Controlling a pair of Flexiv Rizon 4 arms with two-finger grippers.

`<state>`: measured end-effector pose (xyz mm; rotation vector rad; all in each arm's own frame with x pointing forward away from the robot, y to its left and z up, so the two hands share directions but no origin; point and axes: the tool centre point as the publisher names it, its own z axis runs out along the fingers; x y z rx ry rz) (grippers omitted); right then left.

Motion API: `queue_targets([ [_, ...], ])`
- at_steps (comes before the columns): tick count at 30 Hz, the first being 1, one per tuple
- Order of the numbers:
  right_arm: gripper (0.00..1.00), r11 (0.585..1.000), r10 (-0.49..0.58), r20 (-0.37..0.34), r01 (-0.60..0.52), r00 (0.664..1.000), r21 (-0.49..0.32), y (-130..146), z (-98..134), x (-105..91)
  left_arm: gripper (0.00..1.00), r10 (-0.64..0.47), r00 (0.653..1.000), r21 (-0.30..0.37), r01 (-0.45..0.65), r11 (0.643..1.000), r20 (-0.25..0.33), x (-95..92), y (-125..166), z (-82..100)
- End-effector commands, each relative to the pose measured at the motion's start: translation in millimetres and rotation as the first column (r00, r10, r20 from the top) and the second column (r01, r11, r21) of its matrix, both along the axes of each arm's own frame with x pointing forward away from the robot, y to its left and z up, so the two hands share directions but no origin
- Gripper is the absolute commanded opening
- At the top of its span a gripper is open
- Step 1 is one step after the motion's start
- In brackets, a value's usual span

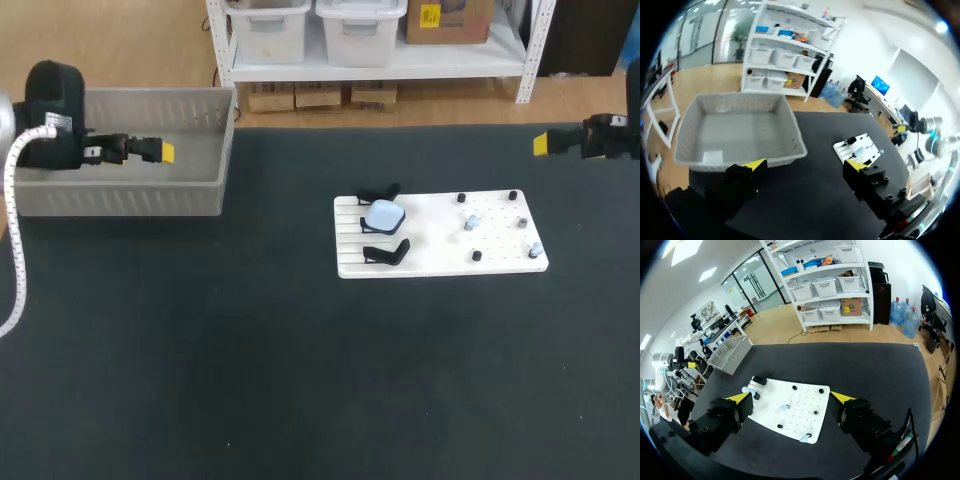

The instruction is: Pick up each earbud case from the left stands, insert the matching earbuds, close the lid, and place the case in the box.

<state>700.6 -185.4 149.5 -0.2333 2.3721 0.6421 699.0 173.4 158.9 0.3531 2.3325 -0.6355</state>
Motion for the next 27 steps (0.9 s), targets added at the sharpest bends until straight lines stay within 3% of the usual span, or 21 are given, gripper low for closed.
queue_targets([
  [1, 1.00, 1.000, 0.001, 0.000, -0.001, 1.000, 0.000, -0.1, 0.2, -0.2, 1.00, -0.127, 0.989, -0.053, 0.131, 0.990, 0.079, -2.6, 0.7, -2.3],
  [6, 1.00, 1.000, 0.001, 0.000, -0.001, 1.000, 0.000, -0.1, 0.2, -0.2, 1.00, -0.319, 0.927, -0.016, 0.328, 0.944, 0.195, -1.8, -17.3, 2.1],
  [9, 1.00, 1.000, 0.001, 0.000, -0.001, 1.000, 0.000, -0.1, 0.2, -0.2, 1.00, -0.451, 0.853, -0.012, 0.470, 0.882, 0.262, 0.4, -28.0, 5.1],
  [13, 1.00, 1.000, 0.001, 0.000, -0.001, 1.000, 0.000, -0.1, 0.2, -0.2, 1.00, -0.562, 0.780, 0.057, 0.570, 0.819, 0.276, 6.9, -44.8, 4.1],
  [18, 1.00, 1.000, 0.001, 0.000, -0.001, 1.000, 0.000, -0.1, 0.2, -0.2, 1.00, -0.646, 0.707, 0.074, 0.656, 0.751, 0.289, 16.1, -61.5, 0.9],
  [26, 1.00, 1.000, 0.001, 0.000, -0.001, 1.000, 0.000, -0.1, 0.2, -0.2, 1.00, -0.798, 0.526, 0.073, 0.820, 0.568, 0.295, 21.3, -86.1, -4.9],
  [27, 1.00, 1.000, 0.001, 0.000, -0.001, 1.000, 0.000, -0.1, 0.2, -0.2, 1.00, -0.806, 0.514, 0.082, 0.826, 0.557, 0.295, 20.9, -88.2, -4.8],
])
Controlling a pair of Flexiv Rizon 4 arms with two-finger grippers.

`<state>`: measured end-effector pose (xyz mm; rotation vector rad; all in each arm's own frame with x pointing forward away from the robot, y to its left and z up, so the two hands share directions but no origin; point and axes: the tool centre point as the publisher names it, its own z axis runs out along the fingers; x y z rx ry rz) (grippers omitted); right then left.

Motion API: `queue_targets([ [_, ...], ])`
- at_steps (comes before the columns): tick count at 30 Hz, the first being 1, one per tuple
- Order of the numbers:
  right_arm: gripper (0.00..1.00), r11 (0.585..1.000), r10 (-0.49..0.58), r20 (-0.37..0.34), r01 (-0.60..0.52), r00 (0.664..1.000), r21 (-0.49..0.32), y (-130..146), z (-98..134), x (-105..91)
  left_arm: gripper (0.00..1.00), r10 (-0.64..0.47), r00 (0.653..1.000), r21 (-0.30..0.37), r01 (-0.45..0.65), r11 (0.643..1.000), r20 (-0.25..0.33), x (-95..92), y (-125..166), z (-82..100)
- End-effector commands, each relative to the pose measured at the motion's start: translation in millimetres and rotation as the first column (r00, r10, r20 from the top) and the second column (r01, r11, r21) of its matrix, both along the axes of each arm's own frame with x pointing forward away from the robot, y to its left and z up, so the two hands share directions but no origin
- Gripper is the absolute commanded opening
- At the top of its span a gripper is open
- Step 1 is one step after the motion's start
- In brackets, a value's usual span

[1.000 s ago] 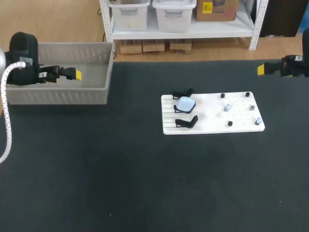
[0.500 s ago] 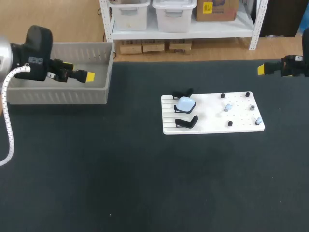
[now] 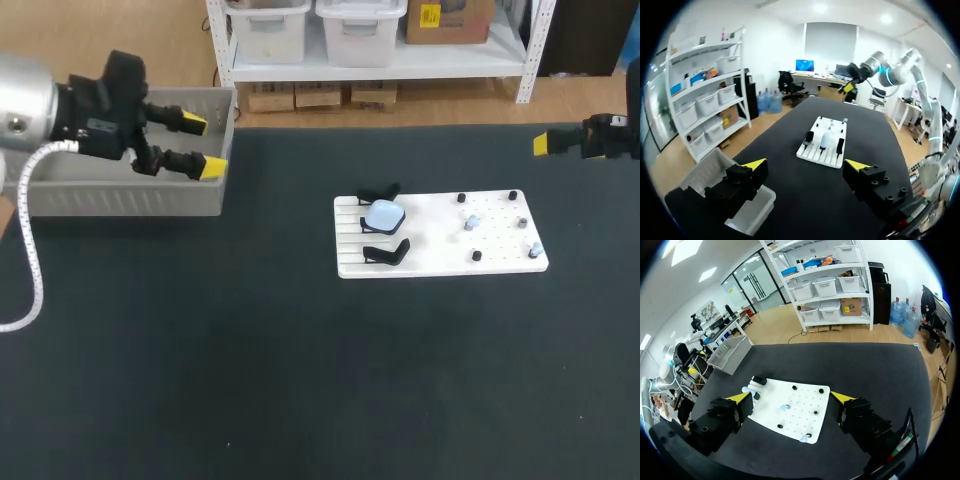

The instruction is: Pick up each earbud case from the left stands, insert the matching earbuds, close the lid, and place the case in the box.

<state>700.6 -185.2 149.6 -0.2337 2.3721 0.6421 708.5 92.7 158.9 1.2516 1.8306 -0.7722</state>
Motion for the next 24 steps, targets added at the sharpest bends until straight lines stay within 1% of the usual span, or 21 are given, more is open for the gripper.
queue_targets([
  [1, 1.00, 1.000, 0.000, 0.000, 0.000, 1.000, 0.000, -0.2, 0.2, -0.2, 1.00, -0.265, 0.961, -0.045, 0.263, 0.964, -0.072, 11.5, -7.5, -4.8],
  [18, 1.00, 1.000, 0.000, 0.000, 0.000, 1.000, 0.000, -0.2, 0.2, -0.2, 1.00, -0.265, 0.961, -0.045, 0.263, 0.964, -0.072, 11.5, -7.5, -4.8],
  [20, 1.00, 1.000, 0.000, 0.000, 0.000, 1.000, 0.000, -0.2, 0.2, -0.2, 1.00, -0.269, 0.961, -0.016, 0.269, 0.963, -0.065, 6.8, -14.8, -10.2],
  [24, 1.00, 1.000, 0.000, 0.000, 0.000, 1.000, 0.000, -0.2, 0.2, -0.2, 1.00, -0.288, 0.957, 0.007, 0.288, 0.958, -0.046, 4.0, -33.2, -21.8],
])
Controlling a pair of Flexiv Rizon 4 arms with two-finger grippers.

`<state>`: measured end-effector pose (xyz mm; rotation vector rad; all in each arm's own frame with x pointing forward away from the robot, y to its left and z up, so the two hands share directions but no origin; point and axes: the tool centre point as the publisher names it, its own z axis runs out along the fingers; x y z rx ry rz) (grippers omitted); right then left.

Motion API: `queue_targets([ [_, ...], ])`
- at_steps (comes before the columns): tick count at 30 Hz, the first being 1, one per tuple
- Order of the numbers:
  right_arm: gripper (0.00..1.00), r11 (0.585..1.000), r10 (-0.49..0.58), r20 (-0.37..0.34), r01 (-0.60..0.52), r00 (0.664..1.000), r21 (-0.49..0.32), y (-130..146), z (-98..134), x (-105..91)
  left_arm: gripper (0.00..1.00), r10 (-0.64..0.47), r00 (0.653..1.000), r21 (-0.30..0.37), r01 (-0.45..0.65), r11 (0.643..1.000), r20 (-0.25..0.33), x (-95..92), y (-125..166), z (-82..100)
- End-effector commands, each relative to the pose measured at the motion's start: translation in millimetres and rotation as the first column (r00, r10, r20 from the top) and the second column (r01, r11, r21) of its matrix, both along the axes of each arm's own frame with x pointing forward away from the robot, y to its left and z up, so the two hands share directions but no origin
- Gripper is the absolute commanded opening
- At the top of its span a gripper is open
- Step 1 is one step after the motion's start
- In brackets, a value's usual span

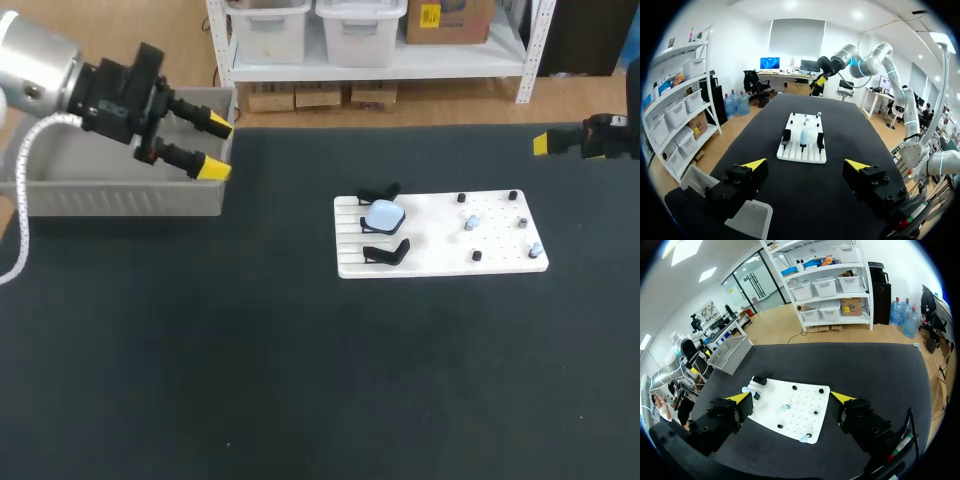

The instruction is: Pick up each earbud case from the left stands, insert the matching earbuds, close the lid, and place the case in the box.

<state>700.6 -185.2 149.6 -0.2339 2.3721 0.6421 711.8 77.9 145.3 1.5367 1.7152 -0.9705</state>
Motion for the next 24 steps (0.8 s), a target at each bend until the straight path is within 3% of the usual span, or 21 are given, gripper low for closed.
queue_targets([
  [1, 1.00, 1.000, 0.000, 0.000, 0.000, 1.000, 0.000, -0.3, 0.2, -0.2, 1.00, -0.001, 1.000, 0.006, 0.001, 1.000, 0.015, 0.6, -22.2, -10.5],
  [15, 1.00, 1.000, 0.000, 0.000, 0.000, 1.000, 0.000, -0.3, 0.2, -0.2, 1.00, -0.076, 0.997, -0.029, 0.076, 0.997, 0.012, 6.5, -65.1, -39.4],
  [19, 1.00, 1.000, 0.000, 0.000, 0.000, 1.000, 0.000, -0.3, 0.2, -0.2, 1.00, -0.090, 0.996, -0.089, 0.089, 0.992, -0.009, 5.9, -78.4, -51.2],
  [24, 1.00, 1.000, 0.000, 0.000, 0.000, 1.000, 0.000, -0.3, 0.2, -0.2, 1.00, -0.081, 0.997, -0.068, 0.081, 0.994, -0.002, 1.4, -97.0, -65.5],
])
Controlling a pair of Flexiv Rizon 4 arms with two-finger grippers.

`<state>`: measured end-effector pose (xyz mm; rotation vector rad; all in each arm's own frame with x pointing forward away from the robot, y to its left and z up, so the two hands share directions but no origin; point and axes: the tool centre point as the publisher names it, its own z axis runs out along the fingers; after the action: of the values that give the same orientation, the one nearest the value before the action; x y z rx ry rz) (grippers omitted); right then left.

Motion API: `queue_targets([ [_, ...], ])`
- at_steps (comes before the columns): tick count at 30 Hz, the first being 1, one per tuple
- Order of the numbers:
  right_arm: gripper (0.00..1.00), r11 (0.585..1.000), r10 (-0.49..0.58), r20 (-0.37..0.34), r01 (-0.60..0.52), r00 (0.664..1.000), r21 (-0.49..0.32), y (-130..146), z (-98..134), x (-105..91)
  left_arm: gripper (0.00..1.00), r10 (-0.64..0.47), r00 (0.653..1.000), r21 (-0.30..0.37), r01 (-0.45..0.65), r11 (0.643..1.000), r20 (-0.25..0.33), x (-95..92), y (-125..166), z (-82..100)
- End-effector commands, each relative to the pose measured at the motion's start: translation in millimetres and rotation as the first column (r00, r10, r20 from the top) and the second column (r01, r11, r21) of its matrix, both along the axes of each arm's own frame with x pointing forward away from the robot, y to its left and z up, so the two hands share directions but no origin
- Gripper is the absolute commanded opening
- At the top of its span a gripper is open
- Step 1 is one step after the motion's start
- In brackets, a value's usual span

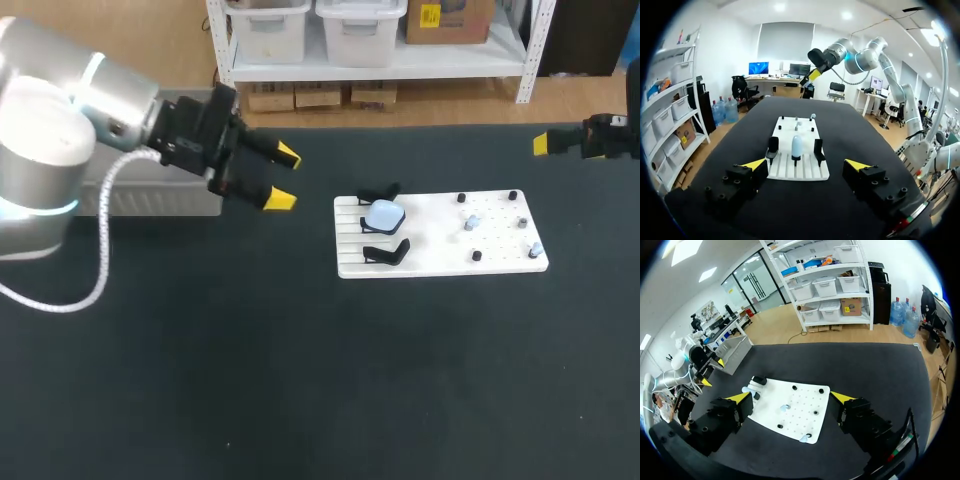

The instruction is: Pick up each earbud case from the left stands, insert the matching earbuds, close the lid, and place the case in the box.

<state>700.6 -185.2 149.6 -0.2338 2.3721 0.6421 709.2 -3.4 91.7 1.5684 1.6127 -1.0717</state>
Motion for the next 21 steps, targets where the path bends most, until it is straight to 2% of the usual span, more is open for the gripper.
queue_targets([
  [1, 1.00, 1.000, 0.000, 0.000, 0.000, 1.000, 0.000, -0.2, 0.2, -0.2, 1.00, 0.003, 1.000, 0.001, -0.003, 1.000, 0.000, 2.9, -18.5, -13.3],
  [8, 1.00, 1.000, 0.000, 0.000, 0.000, 1.000, 0.000, -0.2, 0.2, -0.2, 1.00, 0.021, 1.000, -0.010, -0.021, 1.000, 0.016, -2.4, -37.3, -24.8],
  [10, 1.00, 1.000, 0.000, 0.000, 0.000, 1.000, 0.000, -0.2, 0.2, -0.2, 0.93, 0.026, 0.999, -0.007, -0.026, 1.000, 0.019, -2.2, -42.4, -28.0],
  [13, 1.00, 1.000, 0.000, 0.000, 0.000, 1.000, 0.000, -0.2, 0.2, -0.2, 1.00, 0.023, 0.999, -0.006, -0.023, 1.000, 0.025, -2.3, -49.2, -30.0],
  [18, 1.00, 1.000, 0.000, 0.000, 0.000, 1.000, 0.000, -0.2, 0.2, -0.2, 1.00, 0.016, 0.999, -0.018, -0.016, 1.000, 0.033, -3.8, -58.5, -33.9],
  [21, 1.00, 1.000, 0.000, 0.000, 0.000, 1.000, 0.000, -0.2, 0.2, -0.2, 0.93, 0.018, 0.999, -0.021, -0.017, 1.000, 0.033, -3.2, -63.3, -38.2],
])
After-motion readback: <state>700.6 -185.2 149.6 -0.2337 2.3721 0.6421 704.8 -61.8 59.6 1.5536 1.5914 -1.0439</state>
